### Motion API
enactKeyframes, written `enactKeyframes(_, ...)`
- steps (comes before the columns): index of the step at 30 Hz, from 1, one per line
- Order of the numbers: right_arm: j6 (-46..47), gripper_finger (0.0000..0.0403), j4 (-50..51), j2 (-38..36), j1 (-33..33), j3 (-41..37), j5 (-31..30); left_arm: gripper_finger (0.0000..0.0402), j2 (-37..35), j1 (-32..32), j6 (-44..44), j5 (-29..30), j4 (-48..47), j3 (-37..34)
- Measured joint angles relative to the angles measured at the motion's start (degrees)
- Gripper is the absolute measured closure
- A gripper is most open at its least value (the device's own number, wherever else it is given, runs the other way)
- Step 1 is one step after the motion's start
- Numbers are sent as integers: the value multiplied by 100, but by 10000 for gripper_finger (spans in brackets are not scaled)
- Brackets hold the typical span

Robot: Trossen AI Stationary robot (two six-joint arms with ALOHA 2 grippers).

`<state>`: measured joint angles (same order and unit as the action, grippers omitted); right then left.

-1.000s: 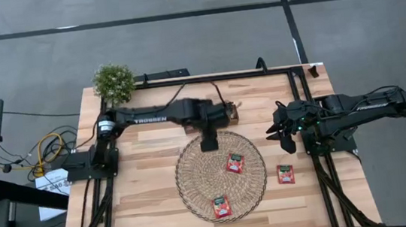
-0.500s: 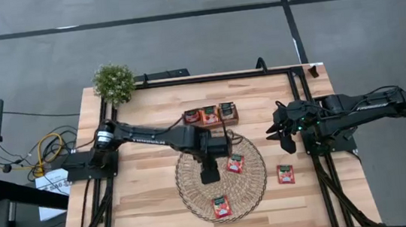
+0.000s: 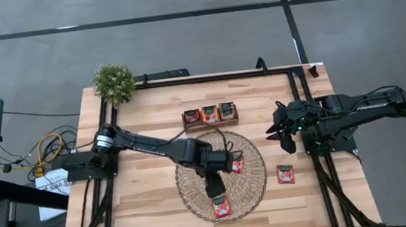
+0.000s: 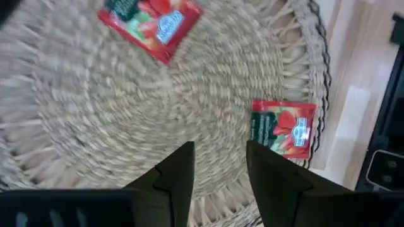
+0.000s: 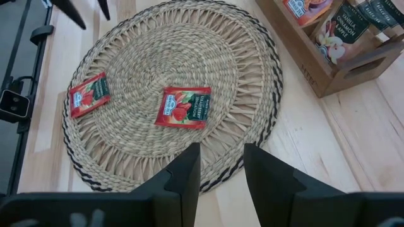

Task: Pick & Place Tea
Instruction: Put the red tea bag into the wooden organizer

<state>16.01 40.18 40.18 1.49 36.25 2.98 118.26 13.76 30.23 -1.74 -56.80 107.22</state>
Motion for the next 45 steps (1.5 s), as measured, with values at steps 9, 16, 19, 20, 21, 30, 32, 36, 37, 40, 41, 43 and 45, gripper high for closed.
enactKeyframes(9,-217,290,0,0,-2,0,-2,167,0,442,599,62,1104,-374)
enactKeyframes(16,-254,290,2,0,-1,0,-1,98,-5,625,869,186,1983,-713)
enactKeyframes(19,-253,290,2,0,-2,0,-2,91,-5,734,684,180,2234,-840)
enactKeyframes(20,-254,290,2,-1,-2,0,-2,91,-5,776,630,188,2286,-871)
enactKeyframes(21,-251,290,2,-2,0,0,-2,90,-5,812,597,253,2290,-898)
enactKeyframes(30,-251,290,-10,0,0,0,-11,90,340,881,1036,783,2211,-1006)
enactKeyframes(32,-256,290,-42,-4,-2,1,-11,90,504,882,1090,680,2138,-1016)
enactKeyframes(36,-258,290,-48,-2,-1,2,-13,90,668,883,1408,649,1914,-1019)
enactKeyframes(37,-260,290,-48,-2,0,2,-15,90,691,881,1449,656,1842,-1015)
enactKeyframes(40,-260,290,-47,-2,0,2,-15,90,741,877,1448,651,1795,-1016)
enactKeyframes(41,-261,290,-47,-2,1,2,-15,90,739,875,1448,655,1797,-1015)
enactKeyframes(43,-262,290,-44,0,-1,2,-15,90,736,877,1444,694,1831,-1008)
enactKeyframes(45,-262,290,-48,-2,-1,2,-17,90,736,884,1424,812,1775,-1008)
